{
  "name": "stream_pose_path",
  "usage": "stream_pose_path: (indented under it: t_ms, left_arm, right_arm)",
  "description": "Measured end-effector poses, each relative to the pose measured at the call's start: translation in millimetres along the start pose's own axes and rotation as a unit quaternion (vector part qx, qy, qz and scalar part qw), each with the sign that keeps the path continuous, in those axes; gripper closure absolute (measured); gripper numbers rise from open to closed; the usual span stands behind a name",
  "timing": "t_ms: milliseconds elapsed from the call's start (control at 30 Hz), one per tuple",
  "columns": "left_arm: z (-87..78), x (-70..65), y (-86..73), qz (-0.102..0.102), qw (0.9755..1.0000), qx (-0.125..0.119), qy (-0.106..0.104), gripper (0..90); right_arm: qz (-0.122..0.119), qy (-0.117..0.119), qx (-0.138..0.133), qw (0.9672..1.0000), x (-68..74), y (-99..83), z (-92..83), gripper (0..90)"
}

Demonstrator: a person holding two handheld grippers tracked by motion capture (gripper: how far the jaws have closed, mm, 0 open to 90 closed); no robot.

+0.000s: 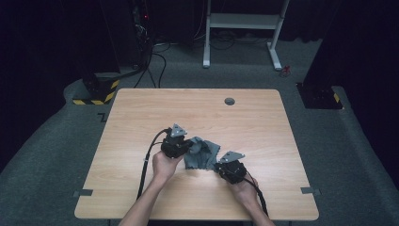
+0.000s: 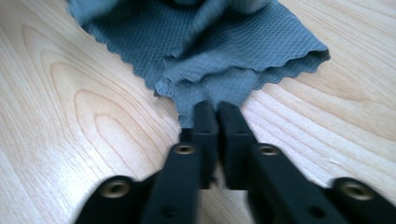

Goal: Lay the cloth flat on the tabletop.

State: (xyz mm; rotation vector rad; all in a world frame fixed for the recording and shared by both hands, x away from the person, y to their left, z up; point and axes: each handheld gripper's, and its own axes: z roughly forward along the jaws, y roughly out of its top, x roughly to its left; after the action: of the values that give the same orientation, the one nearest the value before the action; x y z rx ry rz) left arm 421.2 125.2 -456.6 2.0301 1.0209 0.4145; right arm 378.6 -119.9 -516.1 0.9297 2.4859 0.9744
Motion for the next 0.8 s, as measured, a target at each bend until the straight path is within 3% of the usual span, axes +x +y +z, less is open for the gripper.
stream_pose_path:
  t_ms: [133,200,267,300,333,367,400,433,500,567,633,667,800]
  left_arm:
    - [-3.3,10.0,-4.0,-0.007,0.9999,0.002,0.014,88.7]
    - [-6.7,19.7,-10.8,-0.017,0.9992,0.009,0.035,88.6]
    - [-7.6,23.9,-15.1,-0.011,0.9980,0.019,0.060,88.6]
    - [-7.6,23.9,-15.1,-0.011,0.9980,0.019,0.060,88.6]
    - [-5.6,24.6,-19.1,0.004,0.9958,0.034,0.085,88.5]
    - [-5.6,24.6,-19.1,0.004,0.9958,0.034,0.085,88.4]
    - [0.8,25.7,-22.9,0.016,0.9931,0.057,0.101,88.1]
    - [5.5,26.7,-25.3,0.015,0.9921,0.066,0.105,87.5]
    - [13.7,28.1,-29.9,0.013,0.9903,0.088,0.107,82.1]
    - [17.3,25.8,-33.8,0.009,0.9901,0.090,0.107,71.9]
    - [16.5,23.8,-35.1,0.005,0.9910,0.084,0.104,62.9]
    - [11.1,19.1,-36.4,0.002,0.9928,0.070,0.097,58.6]
    - [-1.2,6.0,-40.7,-0.001,0.9944,0.050,0.093,45.9]
  right_arm:
    - [0.009,0.001,-0.005,0.9999,-3.1,-2.1,-3.2,89.1]
    - [0.012,0.002,-0.012,0.9999,-5.3,-4.9,-11.6,89.1]
    - [0.009,0.003,-0.012,0.9999,-6.9,-7.5,-19.3,89.1]
    - [0.009,0.003,-0.012,0.9999,-6.9,-7.5,-19.3,89.1]
    - [0.002,-0.003,-0.006,1.0000,-7.1,-11.9,-26.0,89.1]
    - [0.002,-0.003,-0.006,1.0000,-7.1,-11.9,-26.0,89.1]
    - [0.001,-0.010,0.003,0.9999,-9.3,-16.2,-25.9,88.9]
    - [0.005,-0.011,0.006,0.9999,-10.8,-18.2,-24.9,88.7]
    - [0.016,-0.008,0.008,0.9998,-14.6,-22.5,-22.7,87.1]
    - [0.015,-0.008,0.001,0.9998,-13.3,-22.1,-24.2,79.1]
    - [0.007,-0.008,-0.018,0.9998,-9.2,-18.7,-27.3,70.9]
    - [0.001,-0.007,-0.025,0.9997,-6.2,-15.3,-28.5,68.9]
    - [-0.021,0.009,-0.039,0.9990,4.0,-3.1,-24.8,65.8]
